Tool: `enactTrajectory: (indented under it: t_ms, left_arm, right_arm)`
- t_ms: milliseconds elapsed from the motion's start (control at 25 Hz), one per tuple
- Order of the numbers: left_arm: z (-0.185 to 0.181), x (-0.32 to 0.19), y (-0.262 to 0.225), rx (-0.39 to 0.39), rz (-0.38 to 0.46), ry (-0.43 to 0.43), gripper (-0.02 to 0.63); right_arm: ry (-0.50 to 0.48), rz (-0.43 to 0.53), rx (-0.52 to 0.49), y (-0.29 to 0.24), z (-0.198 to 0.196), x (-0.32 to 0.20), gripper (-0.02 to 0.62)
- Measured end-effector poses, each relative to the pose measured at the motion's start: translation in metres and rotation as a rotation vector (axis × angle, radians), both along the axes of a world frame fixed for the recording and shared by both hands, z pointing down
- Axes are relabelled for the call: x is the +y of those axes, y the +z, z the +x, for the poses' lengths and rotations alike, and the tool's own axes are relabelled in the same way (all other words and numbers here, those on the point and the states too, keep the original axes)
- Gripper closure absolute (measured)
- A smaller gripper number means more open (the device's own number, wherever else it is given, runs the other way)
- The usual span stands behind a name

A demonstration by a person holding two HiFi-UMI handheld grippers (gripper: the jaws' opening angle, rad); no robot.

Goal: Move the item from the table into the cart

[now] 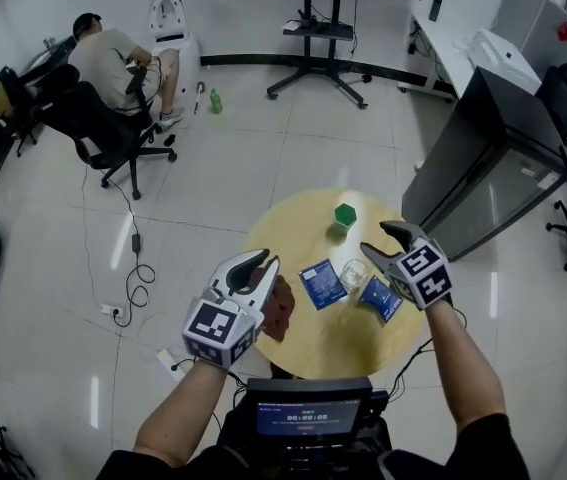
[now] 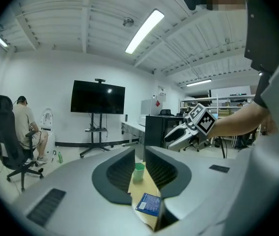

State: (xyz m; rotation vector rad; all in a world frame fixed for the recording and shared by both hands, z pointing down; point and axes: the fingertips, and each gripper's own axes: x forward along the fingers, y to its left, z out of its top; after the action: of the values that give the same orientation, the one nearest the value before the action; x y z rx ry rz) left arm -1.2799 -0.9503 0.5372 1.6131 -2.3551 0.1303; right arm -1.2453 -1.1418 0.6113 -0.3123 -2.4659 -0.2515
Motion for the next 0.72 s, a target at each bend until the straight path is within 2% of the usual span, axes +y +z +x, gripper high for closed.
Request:
enactTrajectory:
  t_ms: [160, 320, 440, 720]
  left_arm:
    - [-0.041, -0.002, 0.028, -0.002, -0.001, 0.003, 0.523]
    - [-0.081, 0.004, 0.067, 0.075, -0.011, -0.024, 0.523]
    - [-0.111, 0.007, 0.097, 0.096, -0.018, -0.02, 0.523]
    - [-0.161, -0.024, 0.164, 0.116, -0.06, 0.018, 0.523]
  right_arm:
    - [-0.029, 0.024, 0.097, 0.039, -0.043, 0.0, 0.377]
    - [-0.121, 0.074, 0.174, 0.081, -0.09, 0.011, 0.377]
    - [-0.17, 0.099, 0.232, 0.123, -0.129, 0.023, 0.377]
    - [-0.225, 0.162, 0.351, 0.209, -0.196, 0.011, 0.377]
